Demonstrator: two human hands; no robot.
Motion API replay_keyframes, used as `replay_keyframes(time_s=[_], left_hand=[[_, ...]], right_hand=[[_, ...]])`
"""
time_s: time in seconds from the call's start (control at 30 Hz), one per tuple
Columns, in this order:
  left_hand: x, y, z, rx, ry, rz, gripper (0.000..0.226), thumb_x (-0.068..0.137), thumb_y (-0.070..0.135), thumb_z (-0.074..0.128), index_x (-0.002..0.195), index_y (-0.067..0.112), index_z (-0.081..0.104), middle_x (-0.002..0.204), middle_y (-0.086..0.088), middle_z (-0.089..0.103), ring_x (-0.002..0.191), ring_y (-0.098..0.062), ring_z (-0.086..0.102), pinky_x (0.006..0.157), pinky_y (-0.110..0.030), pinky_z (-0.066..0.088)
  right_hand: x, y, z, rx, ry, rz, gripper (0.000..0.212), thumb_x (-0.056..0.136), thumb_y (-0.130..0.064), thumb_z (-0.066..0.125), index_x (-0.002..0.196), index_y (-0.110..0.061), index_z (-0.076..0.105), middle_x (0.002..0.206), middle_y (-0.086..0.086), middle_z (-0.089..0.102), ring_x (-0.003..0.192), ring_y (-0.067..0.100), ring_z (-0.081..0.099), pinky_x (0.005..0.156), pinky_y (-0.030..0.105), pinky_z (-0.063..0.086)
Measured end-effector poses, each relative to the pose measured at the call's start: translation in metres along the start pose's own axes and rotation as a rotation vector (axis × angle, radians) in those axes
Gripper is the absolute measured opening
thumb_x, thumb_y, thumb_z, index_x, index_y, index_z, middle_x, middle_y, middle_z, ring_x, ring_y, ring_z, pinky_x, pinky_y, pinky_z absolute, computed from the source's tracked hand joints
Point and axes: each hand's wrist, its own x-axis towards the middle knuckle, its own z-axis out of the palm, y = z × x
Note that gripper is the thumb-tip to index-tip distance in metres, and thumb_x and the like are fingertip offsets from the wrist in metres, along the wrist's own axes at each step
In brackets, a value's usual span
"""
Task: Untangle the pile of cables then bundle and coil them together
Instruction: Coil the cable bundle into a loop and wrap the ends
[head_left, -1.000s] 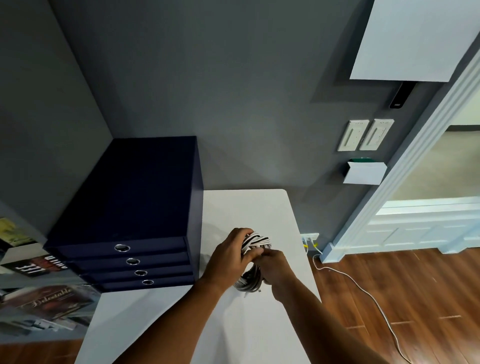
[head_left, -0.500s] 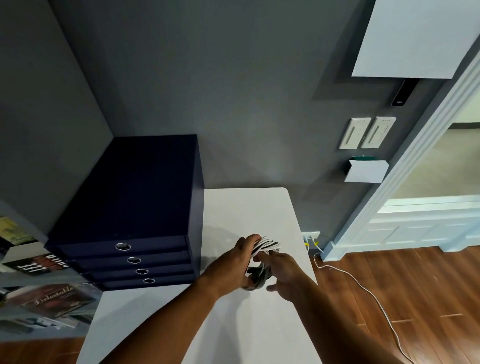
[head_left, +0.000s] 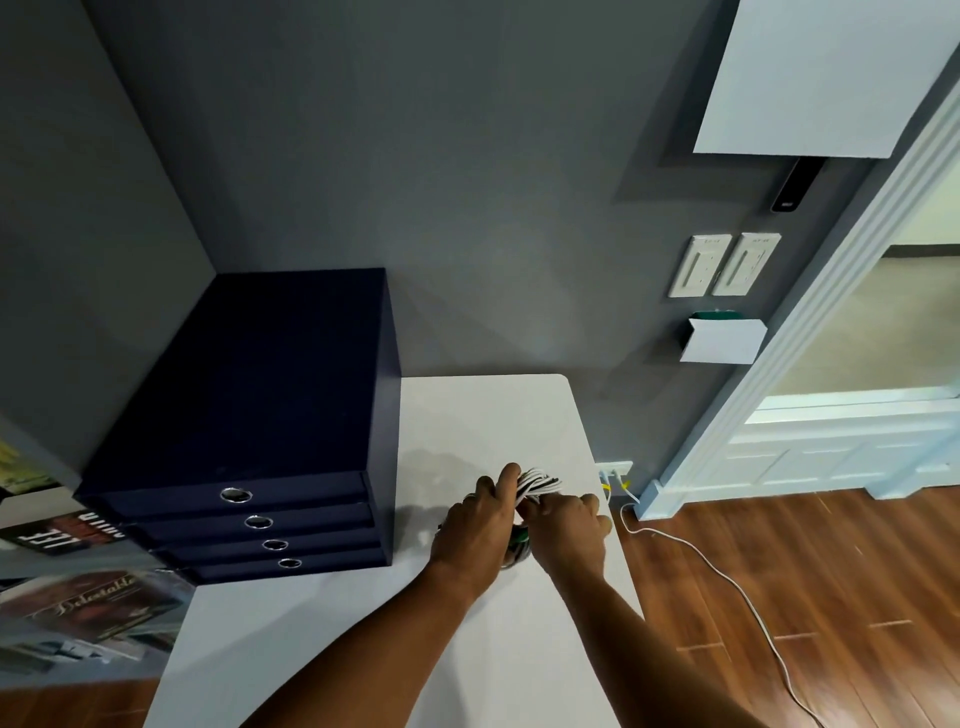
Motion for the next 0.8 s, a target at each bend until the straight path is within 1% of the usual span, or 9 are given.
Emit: replay_keyframes(time_s=[0.07,0.13,0.2,0.27,0.33,0.4,0.53,0.63,0.8], left_hand=[[-0.001,0.003,0.0,0.016,0.009,-0.019,0.079,0.086,0.018,0.073,0.139,0.024,0.015,0.107,-0.008,0.054,0.09,-0.029,0.067,0.075,-0.042,0.057],[-0.002,0.005,0.002,0.045,0.011,-0.014,0.082,0.079,0.018,0.079,0.137,0.023,0.022,0.099,-0.006,0.056,0.08,-0.027,0.068,0.066,-0.04,0.057],[-0.003,0.006,0.005,0.07,0.043,0.003,0.087,0.067,0.018,0.087,0.134,0.022,0.032,0.088,-0.004,0.057,0.066,-0.024,0.066,0.056,-0.037,0.055],[-0.005,0.004,0.005,0.052,0.061,0.011,0.087,0.068,0.018,0.087,0.134,0.022,0.031,0.088,-0.004,0.057,0.066,-0.023,0.066,0.057,-0.037,0.055],[-0.005,0.001,0.0,0.032,0.075,0.037,0.084,0.072,0.022,0.085,0.135,0.023,0.029,0.092,-0.005,0.058,0.07,-0.024,0.067,0.061,-0.037,0.055],[-0.004,-0.007,-0.002,-0.032,0.073,0.069,0.083,0.079,0.031,0.08,0.139,0.028,0.023,0.103,-0.006,0.056,0.082,-0.028,0.067,0.069,-0.04,0.057],[-0.003,-0.022,-0.004,-0.248,0.006,0.145,0.087,0.082,0.04,0.077,0.144,0.036,0.016,0.121,-0.004,0.051,0.098,-0.03,0.065,0.081,-0.044,0.055],[0.001,-0.027,-0.003,-0.331,-0.035,0.176,0.093,0.078,0.038,0.081,0.143,0.042,0.015,0.127,-0.002,0.05,0.103,-0.03,0.064,0.083,-0.046,0.055],[0.01,-0.038,-0.01,-0.426,-0.185,0.191,0.101,0.067,0.032,0.087,0.141,0.043,0.02,0.136,0.002,0.05,0.109,-0.025,0.062,0.09,-0.043,0.053]], right_hand=[[-0.007,-0.001,-0.002,0.02,0.068,-0.088,0.026,0.093,-0.035,0.052,0.092,-0.018,0.071,0.104,0.013,0.061,0.107,0.035,0.047,0.077,0.035,0.035],[-0.009,0.0,-0.001,0.208,0.044,-0.142,0.023,0.091,-0.019,0.055,0.074,-0.009,0.068,0.079,0.011,0.067,0.085,0.031,0.057,0.072,0.035,0.046],[-0.01,-0.001,-0.003,0.455,-0.026,-0.057,0.025,0.087,-0.01,0.057,0.064,-0.006,0.065,0.062,0.007,0.064,0.062,0.023,0.056,0.059,0.031,0.044],[-0.01,-0.003,-0.005,0.586,-0.06,0.0,0.024,0.084,-0.009,0.057,0.06,-0.006,0.064,0.056,0.005,0.061,0.052,0.017,0.05,0.049,0.027,0.037],[-0.009,-0.004,-0.005,0.703,-0.149,0.027,0.02,0.079,-0.007,0.057,0.063,-0.004,0.068,0.062,0.016,0.067,0.054,0.026,0.059,0.051,0.034,0.046],[-0.006,-0.003,-0.009,0.797,-0.235,0.059,0.015,0.076,0.0,0.059,0.07,-0.001,0.073,0.073,0.022,0.07,0.066,0.034,0.066,0.066,0.045,0.057],[0.0,0.001,-0.02,0.841,-0.362,0.024,0.007,0.073,0.007,0.061,0.071,0.006,0.068,0.068,0.015,0.06,0.065,0.024,0.061,0.073,0.041,0.057],[0.002,0.0,-0.028,0.831,-0.413,0.018,0.01,0.077,0.005,0.059,0.071,0.001,0.066,0.067,0.014,0.06,0.063,0.022,0.061,0.066,0.034,0.057],[0.006,0.002,-0.028,0.776,-0.435,0.055,0.026,0.084,-0.005,0.058,0.058,-0.009,0.051,0.065,0.016,0.05,0.06,0.026,0.05,0.053,0.028,0.041]])
